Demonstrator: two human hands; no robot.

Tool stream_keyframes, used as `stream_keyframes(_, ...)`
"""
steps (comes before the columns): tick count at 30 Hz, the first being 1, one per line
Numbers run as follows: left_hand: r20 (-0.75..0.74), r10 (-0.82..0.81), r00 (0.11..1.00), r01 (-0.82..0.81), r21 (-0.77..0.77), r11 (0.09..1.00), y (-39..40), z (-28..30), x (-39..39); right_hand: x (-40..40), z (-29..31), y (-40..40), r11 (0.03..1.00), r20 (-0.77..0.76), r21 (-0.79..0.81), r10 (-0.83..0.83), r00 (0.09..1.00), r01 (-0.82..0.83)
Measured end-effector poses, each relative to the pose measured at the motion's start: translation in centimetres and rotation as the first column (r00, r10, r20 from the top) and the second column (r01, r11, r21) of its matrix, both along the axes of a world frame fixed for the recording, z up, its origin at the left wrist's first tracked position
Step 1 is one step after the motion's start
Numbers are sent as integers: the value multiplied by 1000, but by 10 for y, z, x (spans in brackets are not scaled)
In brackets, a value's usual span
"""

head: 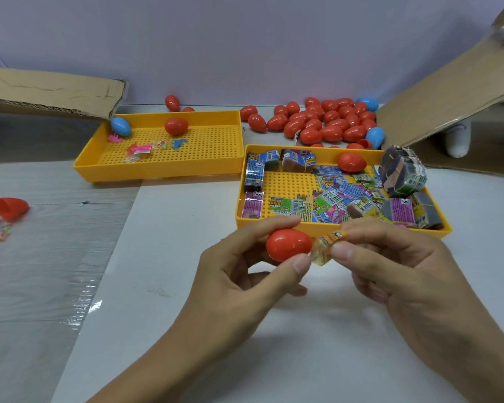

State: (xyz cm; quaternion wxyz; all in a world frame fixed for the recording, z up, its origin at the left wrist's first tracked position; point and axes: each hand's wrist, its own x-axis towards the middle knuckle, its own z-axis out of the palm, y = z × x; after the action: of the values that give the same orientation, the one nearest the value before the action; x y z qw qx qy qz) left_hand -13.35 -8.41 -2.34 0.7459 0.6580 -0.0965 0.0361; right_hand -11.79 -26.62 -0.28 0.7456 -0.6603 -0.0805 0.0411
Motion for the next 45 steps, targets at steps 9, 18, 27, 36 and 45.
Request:
stream_keyframes(9,52,45,998,-46,11,999,0,-3,-1,-4,0,1,996,-43,-85,32,999,-36)
stream_keyframes(18,138,-48,989,14,234,972,2,-5,1,-5,2,3,985,-225,-52,152,962,-167)
stream_keyframes(27,238,27,971,-83,231,969,1,-5,2,-5,3,5,975,-280,-82,178,943,-208)
stream_keyframes(36,196,23,980,-63,200,978,2,-3,2,-5,-7,7,976,-21,-212,46,999,-49)
stream_keyframes(45,240,61,969,-126,267,955,0,0,-1,-8,-5,7,971,109,-232,87,990,-60)
